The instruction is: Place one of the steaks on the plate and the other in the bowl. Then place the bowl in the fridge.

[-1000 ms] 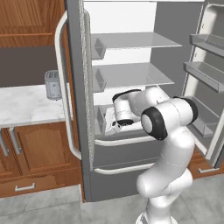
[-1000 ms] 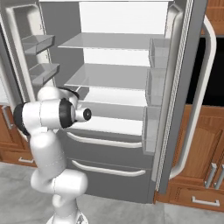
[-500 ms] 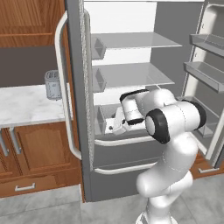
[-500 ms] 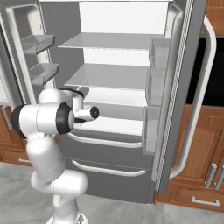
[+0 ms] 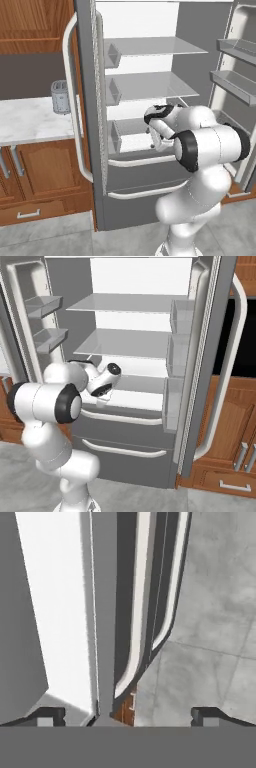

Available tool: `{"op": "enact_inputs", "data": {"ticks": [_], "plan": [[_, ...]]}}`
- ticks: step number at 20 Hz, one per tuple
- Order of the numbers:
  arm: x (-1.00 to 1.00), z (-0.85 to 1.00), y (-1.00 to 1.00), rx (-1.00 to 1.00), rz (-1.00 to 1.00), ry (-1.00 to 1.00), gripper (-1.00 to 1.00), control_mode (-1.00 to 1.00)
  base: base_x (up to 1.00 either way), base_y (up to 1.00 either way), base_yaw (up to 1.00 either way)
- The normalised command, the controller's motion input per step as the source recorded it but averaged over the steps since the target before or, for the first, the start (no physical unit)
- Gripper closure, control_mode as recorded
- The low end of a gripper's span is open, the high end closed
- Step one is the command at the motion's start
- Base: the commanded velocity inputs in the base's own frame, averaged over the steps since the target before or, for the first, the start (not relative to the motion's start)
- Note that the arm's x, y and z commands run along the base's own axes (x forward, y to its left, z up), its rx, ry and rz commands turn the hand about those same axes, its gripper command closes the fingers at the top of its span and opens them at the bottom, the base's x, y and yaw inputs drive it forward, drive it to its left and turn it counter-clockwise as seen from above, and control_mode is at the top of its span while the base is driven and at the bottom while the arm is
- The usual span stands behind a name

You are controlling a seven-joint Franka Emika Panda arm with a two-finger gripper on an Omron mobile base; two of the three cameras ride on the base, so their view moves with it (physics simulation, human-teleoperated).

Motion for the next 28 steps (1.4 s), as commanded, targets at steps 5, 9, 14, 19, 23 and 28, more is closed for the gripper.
{"op": "enact_inputs", "data": {"ticks": [5, 9, 14, 19, 23, 28], "plan": [[-0.67, 0.48, -0.47, -0.7, 0.4, -0.05, -1.0, -1.0, 0.0, 0.0, 0.0], [-0.62, 0.87, -0.21, -0.44, 0.52, 0.0, -1.0, -1.0, 0.0, 0.0, 0.0], [-0.73, 0.74, 0.0, -0.15, 0.71, 0.0, -1.0, -1.0, 0.0, 0.0, 0.0], [-0.25, 0.4, -0.06, 0.1, 0.39, 0.12, -1.0, -1.0, 0.0, 0.0, 0.0], [-0.01, 0.45, 0.0, -0.04, 0.39, 0.31, -1.0, -1.0, 0.0, 0.0, 0.0], [-0.21, -0.06, -0.08, -0.46, 0.04, 0.1, -1.0, -1.0, 0.0, 0.0, 0.0]]}}
